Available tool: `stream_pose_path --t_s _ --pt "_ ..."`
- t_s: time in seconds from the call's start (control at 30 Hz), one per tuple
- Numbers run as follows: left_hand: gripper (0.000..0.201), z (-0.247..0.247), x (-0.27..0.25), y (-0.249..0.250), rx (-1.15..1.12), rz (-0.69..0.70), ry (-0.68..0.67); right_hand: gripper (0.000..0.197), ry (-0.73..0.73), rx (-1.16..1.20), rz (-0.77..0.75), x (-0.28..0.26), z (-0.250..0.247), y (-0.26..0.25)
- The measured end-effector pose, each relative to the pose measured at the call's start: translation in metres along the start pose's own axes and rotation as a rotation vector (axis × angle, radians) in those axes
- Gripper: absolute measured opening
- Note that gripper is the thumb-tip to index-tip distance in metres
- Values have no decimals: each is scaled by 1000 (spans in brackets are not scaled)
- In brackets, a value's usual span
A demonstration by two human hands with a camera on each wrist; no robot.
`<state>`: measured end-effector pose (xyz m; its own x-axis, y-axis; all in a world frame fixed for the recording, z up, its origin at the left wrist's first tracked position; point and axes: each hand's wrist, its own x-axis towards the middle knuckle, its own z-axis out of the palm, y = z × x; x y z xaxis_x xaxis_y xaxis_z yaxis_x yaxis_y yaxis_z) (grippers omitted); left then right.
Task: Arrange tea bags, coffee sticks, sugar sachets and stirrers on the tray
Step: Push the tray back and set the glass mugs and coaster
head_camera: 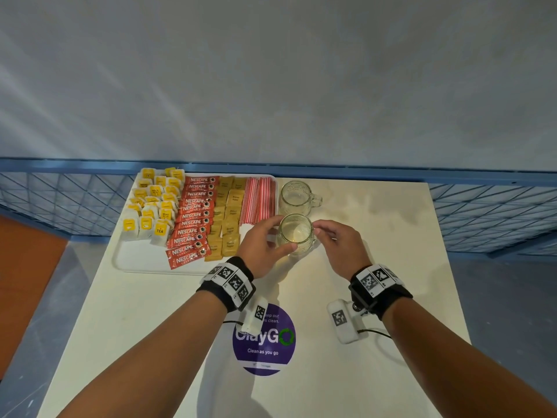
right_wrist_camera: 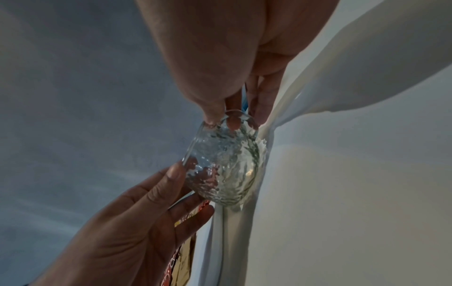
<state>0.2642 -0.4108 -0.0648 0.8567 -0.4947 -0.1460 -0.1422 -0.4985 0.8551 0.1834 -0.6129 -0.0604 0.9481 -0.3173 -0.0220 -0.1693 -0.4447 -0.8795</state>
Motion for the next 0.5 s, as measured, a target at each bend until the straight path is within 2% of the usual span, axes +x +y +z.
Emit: stream_pose_path --t_s 0.5 --pt "67 -2 1 1 9 -1 -9 20 3 -20 5 0 -1 -2"
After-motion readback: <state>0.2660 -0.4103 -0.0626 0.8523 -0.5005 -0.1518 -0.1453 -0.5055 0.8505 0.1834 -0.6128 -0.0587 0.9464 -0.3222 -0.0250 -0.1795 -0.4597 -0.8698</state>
